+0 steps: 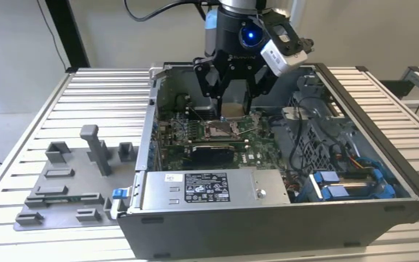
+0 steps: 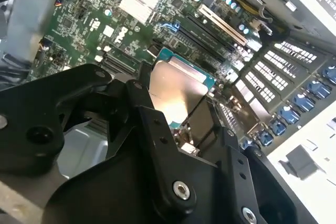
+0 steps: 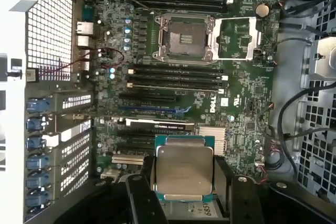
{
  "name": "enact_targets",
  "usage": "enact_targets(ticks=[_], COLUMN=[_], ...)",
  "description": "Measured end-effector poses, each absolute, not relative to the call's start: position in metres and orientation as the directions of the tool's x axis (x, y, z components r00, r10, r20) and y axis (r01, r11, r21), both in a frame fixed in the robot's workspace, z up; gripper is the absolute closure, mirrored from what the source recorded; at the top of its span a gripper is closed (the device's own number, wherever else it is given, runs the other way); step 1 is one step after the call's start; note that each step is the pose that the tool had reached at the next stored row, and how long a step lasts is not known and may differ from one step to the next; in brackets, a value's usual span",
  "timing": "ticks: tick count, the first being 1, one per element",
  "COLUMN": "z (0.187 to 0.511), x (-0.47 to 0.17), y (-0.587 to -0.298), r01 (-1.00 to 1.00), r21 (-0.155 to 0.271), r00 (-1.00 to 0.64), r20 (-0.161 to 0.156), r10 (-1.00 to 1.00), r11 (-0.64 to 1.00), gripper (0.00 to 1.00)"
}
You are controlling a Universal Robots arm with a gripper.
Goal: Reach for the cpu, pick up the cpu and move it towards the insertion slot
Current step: 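Pick up the cpu and move it towards the insertion slot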
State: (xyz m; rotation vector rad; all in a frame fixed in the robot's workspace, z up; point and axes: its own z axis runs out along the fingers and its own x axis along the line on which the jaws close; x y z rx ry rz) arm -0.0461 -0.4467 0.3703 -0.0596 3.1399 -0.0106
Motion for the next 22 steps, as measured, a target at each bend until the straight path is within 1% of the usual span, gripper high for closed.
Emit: enact_targets(ticks=[15, 22], z=[0.368, 0.368], x=[-0.046, -0.046], y=[-0.432, -0.420], r01=[-0.008, 0.000], r21=[-0.007, -0.007], r00=[-1.000, -1.000], r20=[-0.001, -0.001], r10=[-0.008, 0.000], r11=[1.000, 1.000], gripper=[1.00, 1.00])
